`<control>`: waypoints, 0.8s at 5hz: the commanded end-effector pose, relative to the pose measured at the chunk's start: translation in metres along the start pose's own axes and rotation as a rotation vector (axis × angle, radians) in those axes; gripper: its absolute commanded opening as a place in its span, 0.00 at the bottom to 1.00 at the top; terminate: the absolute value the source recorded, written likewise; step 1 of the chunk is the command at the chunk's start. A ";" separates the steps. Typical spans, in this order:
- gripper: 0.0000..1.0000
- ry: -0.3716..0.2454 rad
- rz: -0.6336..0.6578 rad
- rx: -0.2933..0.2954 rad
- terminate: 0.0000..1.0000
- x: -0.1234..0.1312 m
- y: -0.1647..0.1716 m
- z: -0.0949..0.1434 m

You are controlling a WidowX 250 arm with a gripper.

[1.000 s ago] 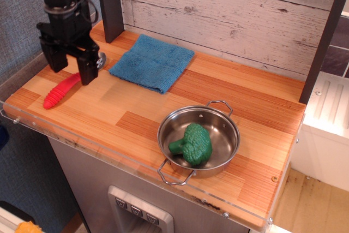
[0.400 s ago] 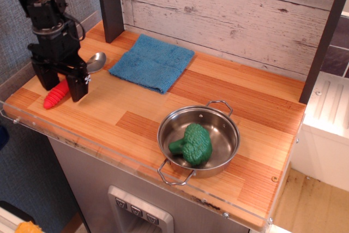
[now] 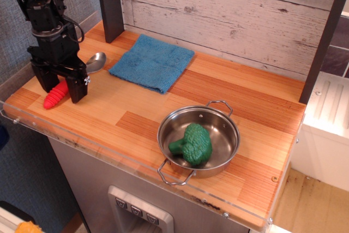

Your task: Move the spatula and place it on the blue cloth.

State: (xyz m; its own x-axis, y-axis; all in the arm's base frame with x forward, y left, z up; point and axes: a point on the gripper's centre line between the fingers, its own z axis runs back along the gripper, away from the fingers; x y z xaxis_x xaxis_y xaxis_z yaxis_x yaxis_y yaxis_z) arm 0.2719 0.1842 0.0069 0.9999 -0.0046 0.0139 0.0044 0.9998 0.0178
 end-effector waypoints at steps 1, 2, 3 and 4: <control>0.00 -0.015 -0.024 0.011 0.00 0.001 -0.001 0.008; 0.00 -0.041 -0.027 0.018 0.00 -0.001 -0.003 0.016; 0.00 -0.147 0.057 -0.009 0.00 0.004 -0.014 0.050; 0.00 -0.208 0.027 -0.061 0.00 0.033 -0.043 0.079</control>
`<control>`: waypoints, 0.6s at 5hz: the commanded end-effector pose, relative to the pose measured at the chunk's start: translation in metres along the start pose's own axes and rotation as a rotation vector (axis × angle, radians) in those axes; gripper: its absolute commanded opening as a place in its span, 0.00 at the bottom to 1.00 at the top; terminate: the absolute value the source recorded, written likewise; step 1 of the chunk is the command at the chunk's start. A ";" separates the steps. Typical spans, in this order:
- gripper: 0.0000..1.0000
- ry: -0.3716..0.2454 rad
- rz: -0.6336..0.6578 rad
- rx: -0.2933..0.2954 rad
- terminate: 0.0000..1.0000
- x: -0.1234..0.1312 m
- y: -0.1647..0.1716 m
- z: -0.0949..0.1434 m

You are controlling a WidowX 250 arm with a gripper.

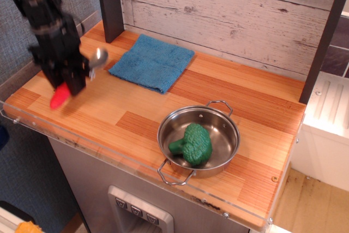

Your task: Move the spatula and place it on the blue cloth.

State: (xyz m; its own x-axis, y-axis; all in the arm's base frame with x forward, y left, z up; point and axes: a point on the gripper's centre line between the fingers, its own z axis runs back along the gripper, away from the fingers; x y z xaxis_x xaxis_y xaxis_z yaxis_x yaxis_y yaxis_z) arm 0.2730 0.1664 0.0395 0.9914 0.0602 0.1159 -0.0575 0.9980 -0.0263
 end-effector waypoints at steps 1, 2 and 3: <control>0.00 -0.094 -0.110 -0.041 0.00 0.066 -0.062 0.044; 0.00 -0.079 -0.159 -0.056 0.00 0.088 -0.079 0.031; 0.00 -0.043 -0.165 -0.053 0.00 0.096 -0.082 0.016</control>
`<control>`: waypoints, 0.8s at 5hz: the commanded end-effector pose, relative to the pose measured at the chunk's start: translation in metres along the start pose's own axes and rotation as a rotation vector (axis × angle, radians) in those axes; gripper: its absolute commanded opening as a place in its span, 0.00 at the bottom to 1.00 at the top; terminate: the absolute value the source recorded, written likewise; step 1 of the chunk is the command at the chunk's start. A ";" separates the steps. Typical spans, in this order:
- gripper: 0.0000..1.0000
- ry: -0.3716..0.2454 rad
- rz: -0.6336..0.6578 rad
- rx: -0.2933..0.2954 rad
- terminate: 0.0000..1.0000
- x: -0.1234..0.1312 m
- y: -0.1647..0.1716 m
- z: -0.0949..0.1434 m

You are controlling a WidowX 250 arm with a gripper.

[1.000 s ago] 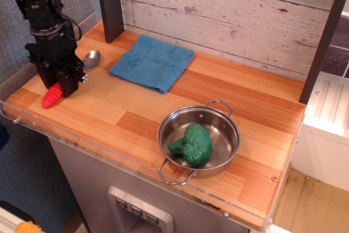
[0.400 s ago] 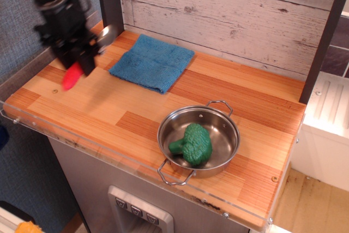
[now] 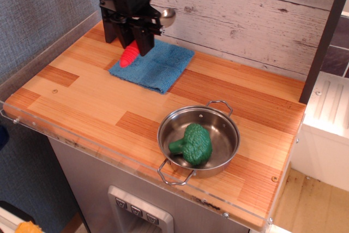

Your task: Move the spatula and place it on the blue cloth.

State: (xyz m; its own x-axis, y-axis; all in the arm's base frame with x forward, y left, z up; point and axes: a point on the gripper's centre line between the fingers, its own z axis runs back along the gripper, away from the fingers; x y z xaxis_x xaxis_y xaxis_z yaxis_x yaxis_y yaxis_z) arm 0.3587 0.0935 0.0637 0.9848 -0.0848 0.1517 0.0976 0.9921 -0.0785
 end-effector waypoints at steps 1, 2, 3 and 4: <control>0.00 0.021 0.006 0.045 0.00 0.010 0.004 -0.003; 0.00 0.026 0.021 0.041 0.00 0.005 0.007 -0.005; 1.00 0.041 0.025 0.036 0.00 0.005 0.004 -0.007; 1.00 0.038 0.027 0.032 0.00 0.005 0.004 -0.003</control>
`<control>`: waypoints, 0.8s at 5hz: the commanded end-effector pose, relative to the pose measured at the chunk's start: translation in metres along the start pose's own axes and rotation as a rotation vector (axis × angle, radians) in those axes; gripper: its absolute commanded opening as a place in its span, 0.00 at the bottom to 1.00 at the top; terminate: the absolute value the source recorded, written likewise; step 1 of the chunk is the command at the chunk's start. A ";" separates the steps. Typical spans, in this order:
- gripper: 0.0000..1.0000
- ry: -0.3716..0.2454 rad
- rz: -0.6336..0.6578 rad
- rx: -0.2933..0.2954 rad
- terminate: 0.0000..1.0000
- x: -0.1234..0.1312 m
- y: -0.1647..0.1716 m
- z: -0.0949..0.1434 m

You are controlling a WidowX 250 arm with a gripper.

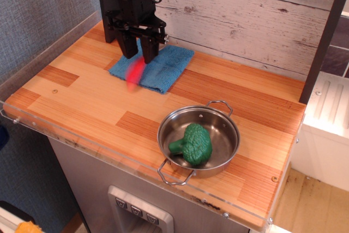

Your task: Move the spatula and place it on the blue cloth.

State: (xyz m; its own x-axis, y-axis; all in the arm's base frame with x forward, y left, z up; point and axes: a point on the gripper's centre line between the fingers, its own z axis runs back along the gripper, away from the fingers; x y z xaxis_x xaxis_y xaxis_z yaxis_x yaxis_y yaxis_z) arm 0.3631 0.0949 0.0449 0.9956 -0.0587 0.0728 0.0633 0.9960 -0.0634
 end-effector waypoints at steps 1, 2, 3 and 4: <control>1.00 -0.057 -0.016 0.016 0.00 -0.002 -0.003 0.028; 1.00 -0.077 -0.031 0.019 0.00 -0.014 -0.013 0.039; 1.00 -0.071 -0.043 0.051 0.00 -0.026 -0.022 0.041; 1.00 -0.083 -0.073 0.060 0.00 -0.032 -0.029 0.042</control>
State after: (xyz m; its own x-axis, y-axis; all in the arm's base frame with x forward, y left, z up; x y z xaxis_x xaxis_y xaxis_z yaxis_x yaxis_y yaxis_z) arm 0.3267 0.0708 0.0691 0.9865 -0.1219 0.1090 0.1245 0.9921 -0.0171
